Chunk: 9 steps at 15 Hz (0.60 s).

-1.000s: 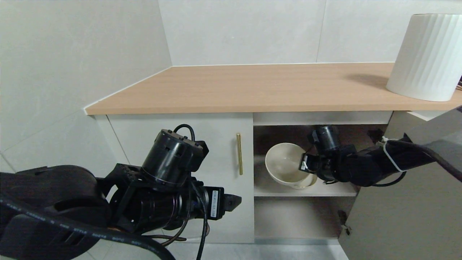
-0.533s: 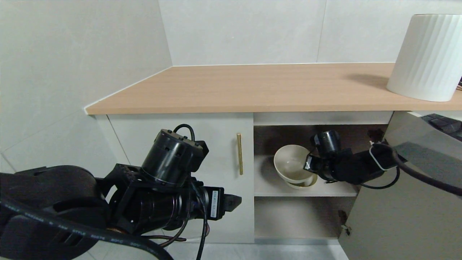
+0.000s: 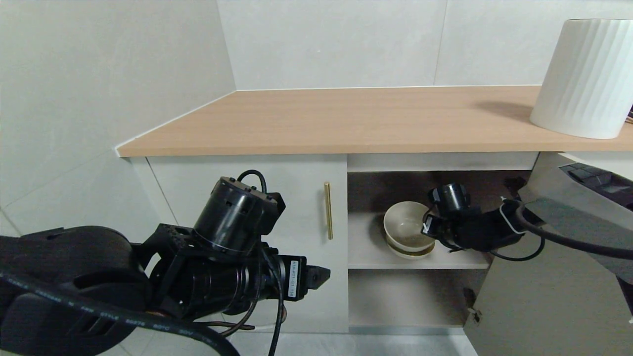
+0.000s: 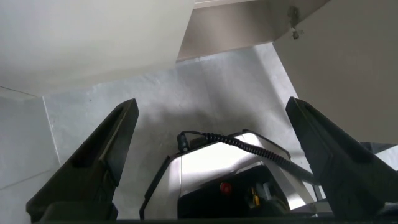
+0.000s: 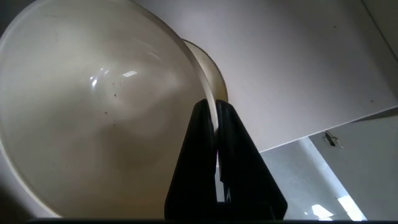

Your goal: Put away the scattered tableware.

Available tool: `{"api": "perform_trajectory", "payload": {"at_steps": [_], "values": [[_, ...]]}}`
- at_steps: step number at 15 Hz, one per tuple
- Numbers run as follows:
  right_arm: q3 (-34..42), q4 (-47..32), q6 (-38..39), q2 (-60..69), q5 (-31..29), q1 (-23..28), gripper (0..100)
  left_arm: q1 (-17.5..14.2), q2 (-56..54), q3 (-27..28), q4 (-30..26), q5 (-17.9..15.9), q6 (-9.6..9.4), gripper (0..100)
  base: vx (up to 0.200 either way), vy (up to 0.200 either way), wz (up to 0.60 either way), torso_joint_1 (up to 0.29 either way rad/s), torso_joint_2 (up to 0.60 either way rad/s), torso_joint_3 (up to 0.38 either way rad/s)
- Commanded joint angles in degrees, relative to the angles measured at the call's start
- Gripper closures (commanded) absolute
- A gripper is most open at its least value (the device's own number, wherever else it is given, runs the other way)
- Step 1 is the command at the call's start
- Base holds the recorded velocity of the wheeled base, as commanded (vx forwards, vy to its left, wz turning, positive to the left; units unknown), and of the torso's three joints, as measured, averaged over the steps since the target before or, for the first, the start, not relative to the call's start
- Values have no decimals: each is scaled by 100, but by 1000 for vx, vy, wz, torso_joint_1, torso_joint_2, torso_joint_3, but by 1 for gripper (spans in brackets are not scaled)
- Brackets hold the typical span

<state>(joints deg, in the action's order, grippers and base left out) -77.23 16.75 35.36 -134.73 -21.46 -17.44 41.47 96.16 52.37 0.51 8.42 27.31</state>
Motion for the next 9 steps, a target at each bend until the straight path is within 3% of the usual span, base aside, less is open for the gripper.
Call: {"api": "perform_trajectory", "payload": {"at_steps": [1, 6, 7, 9], "values": [[-29, 4, -3, -71, -8, 13, 100, -16, -1, 1, 2, 1, 3, 0, 0, 0, 0, 0, 0, 0], [-29, 4, -12, -97, 1, 22, 100, -16, 8, 1, 2, 10, 3, 0, 0, 0, 0, 0, 0, 0], [-38, 4, -12, -106, -8, 22, 0, -16, 8, 1, 2, 10, 3, 0, 0, 0, 0, 0, 0, 0], [-29, 4, -12, -106, 1, 13, 0, -16, 8, 1, 2, 10, 3, 0, 0, 0, 0, 0, 0, 0]]}}
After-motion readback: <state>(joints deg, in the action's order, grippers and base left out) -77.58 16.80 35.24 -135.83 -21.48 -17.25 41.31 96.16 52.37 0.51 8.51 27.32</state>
